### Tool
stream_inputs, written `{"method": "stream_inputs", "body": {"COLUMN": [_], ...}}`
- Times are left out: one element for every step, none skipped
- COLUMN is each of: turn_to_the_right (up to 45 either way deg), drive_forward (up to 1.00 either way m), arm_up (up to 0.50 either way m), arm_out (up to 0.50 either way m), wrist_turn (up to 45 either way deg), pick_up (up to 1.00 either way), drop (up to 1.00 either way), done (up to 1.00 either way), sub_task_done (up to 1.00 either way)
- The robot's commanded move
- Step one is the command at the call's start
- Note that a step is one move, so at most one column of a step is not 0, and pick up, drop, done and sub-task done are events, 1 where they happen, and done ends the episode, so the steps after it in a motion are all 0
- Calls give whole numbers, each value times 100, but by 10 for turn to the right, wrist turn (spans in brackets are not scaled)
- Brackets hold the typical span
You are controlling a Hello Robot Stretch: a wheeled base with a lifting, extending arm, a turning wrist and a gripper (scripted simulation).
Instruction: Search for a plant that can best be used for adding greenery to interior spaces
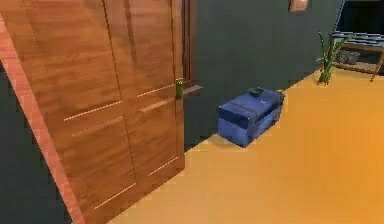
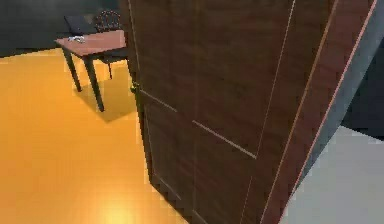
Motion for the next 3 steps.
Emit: {"method": "stream_inputs", "body": {"turn_to_the_right": [420, 0, 120], "drive_forward": [0, 100, 0], "arm_up": [0, 0, 0], "arm_out": [0, 0, 0], "wrist_turn": [0, 0, 0], "pick_up": [0, 0, 0], "drop": [0, 0, 0], "done": [0, 0, 0], "sub_task_done": [0, 0, 0]}}
